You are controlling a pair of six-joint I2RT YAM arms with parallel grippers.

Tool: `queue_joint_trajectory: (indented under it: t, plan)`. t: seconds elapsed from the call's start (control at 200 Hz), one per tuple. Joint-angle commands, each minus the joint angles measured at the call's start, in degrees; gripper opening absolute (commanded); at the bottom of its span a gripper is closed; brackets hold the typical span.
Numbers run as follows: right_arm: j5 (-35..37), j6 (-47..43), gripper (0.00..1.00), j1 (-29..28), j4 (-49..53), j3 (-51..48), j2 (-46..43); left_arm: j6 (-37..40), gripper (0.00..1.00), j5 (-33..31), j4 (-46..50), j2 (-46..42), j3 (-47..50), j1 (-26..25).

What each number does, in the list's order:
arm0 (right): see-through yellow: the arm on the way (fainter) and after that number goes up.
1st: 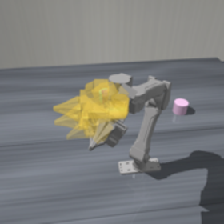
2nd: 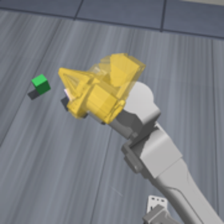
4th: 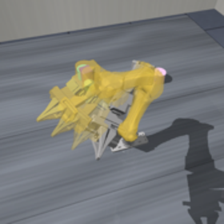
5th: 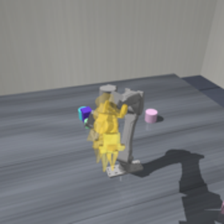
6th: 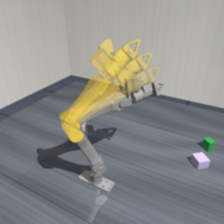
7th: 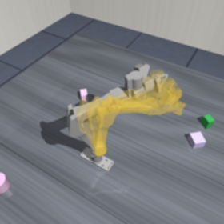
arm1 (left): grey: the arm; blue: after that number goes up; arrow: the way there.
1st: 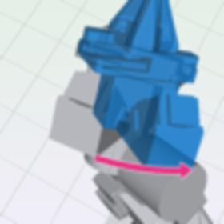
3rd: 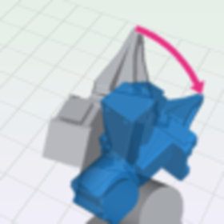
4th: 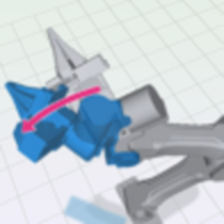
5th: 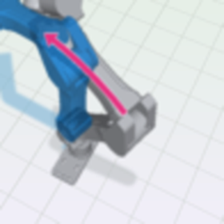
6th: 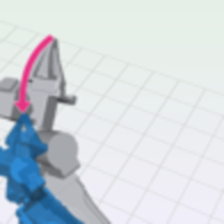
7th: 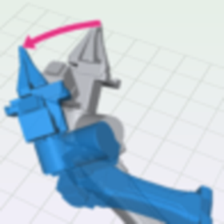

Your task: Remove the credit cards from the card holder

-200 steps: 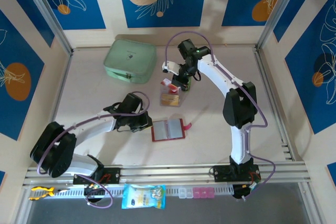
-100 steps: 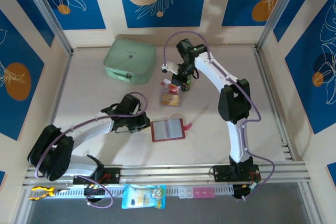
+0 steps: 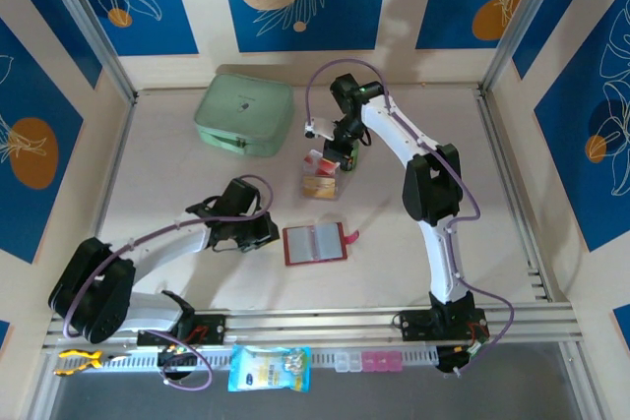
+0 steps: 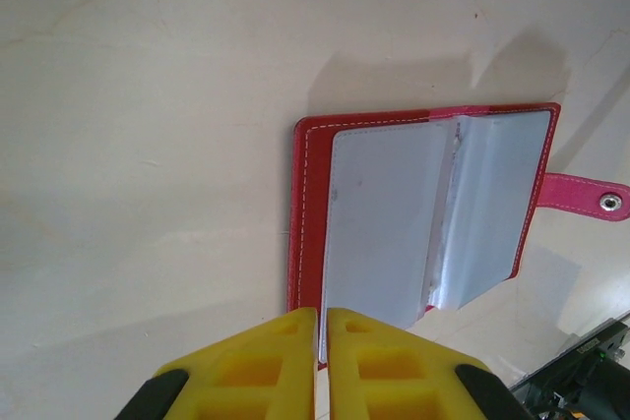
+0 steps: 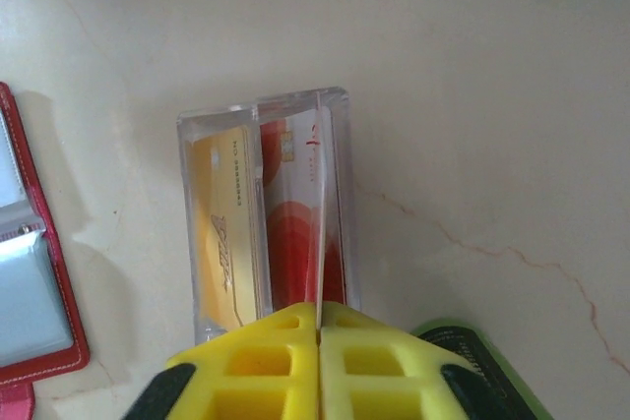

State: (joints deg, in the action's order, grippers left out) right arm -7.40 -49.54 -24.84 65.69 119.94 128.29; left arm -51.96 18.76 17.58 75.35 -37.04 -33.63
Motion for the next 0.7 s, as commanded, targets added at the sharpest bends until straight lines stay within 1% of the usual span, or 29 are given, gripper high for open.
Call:
queue_joint_trajectory:
  t: [0.0, 0.05, 0.1, 0.265, 0.395, 0.48, 0.55, 0.59, 0.625, 0.66, 0.695]
  plan:
    - [0.91, -1.37, 0.16, 0.06, 2.00, 1.11, 0.48, 1.10, 0.11, -0.40, 1.42, -1.21, 0.91, 1.04]
    - [1.40, -1.19, 0.21, 0.05, 1.69, 1.06, -0.02, 1.14, 0.10, -0.33, 1.56, -1.30, 0.81, 1.19]
    - [2.07, -0.98, 0.24, 0.06, 1.13, 0.76, -0.76, 1.38, 0.10, -0.35, 2.01, -1.37, 0.61, 1.41]
    - [3.05, 0.43, 0.25, 0.07, -0.07, 0.02, -4.00, 2.76, 0.11, -0.61, 3.80, -2.05, -0.21, 2.40]
    - [0.50, 4.58, 0.26, 0.73, -2.17, -2.97, -8.71, 6.08, 0.11, -1.77, 6.72, -1.85, -2.61, 4.12]
    - [-1.98, 8.95, 0.31, 1.57, -5.95, -8.12, -13.37, 9.41, 0.13, -3.79, 9.92, -1.07, -5.50, 5.46]
    - [-3.44, 12.90, 0.36, 2.17, -9.87, -13.85, -17.95, 12.31, 0.17, -6.21, 12.50, -0.31, -8.18, 6.31]
    - [-4.06, 15.19, 0.38, 2.53, -12.23, -17.57, -20.60, 14.24, 0.21, -8.11, 13.83, 0.17, -9.54, 6.68]
    - [-4.41, 17.25, 0.42, 2.77, -14.35, -20.76, -22.97, 15.69, 0.27, -9.88, 15.13, 0.48, -10.80, 7.14]
    - [-4.75, 19.14, 0.49, 3.10, -16.21, -23.90, -25.26, 17.28, 0.34, -11.49, 16.09, 0.80, -11.88, 7.61]
    - [-5.05, 21.06, 0.51, 3.55, -17.91, -27.00, -27.40, 18.59, 0.40, -13.10, 16.95, 1.06, -12.75, 8.19]
